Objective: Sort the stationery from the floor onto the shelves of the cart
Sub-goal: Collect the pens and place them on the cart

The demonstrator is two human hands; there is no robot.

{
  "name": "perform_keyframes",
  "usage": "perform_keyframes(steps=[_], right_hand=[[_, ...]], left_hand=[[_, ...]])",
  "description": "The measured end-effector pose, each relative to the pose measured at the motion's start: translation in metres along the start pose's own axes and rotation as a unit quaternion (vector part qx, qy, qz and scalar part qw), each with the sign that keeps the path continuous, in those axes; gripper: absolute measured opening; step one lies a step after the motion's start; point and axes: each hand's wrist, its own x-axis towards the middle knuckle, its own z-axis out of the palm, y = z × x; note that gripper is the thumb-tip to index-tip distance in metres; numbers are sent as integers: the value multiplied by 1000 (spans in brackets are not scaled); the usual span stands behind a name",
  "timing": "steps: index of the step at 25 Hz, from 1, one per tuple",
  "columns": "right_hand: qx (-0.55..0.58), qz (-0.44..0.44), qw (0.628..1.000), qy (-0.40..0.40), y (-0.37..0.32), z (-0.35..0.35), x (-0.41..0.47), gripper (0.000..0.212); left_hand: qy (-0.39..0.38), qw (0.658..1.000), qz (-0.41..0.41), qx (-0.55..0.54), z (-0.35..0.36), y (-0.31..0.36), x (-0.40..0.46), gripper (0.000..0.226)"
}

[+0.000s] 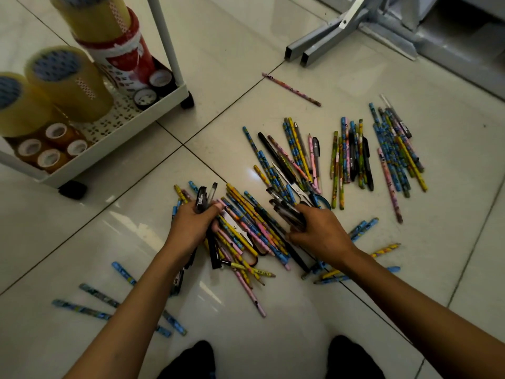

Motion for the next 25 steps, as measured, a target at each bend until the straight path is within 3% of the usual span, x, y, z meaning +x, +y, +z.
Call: perform_keyframes(steps=[2,12,16,22,25], right_hand=[[11,6,1000,-15,-1,1,-4,34],[-156,-23,987,11,-13,16,-11,26],[-61,17,998,-4,-6,0,-8,26],[107,85,990,45,15,-27,4,15],[212,122,966,88,25,-37,12,18]], left_hand=[[4,1000,-1,5,0,-2,1,28],[-3,1000,-1,16,9,-5,0,34],[11,999,33,15,12,5,3,34],[31,999,28,-11,56,62,37,28],[76,992,32,97,85,88,68,29]])
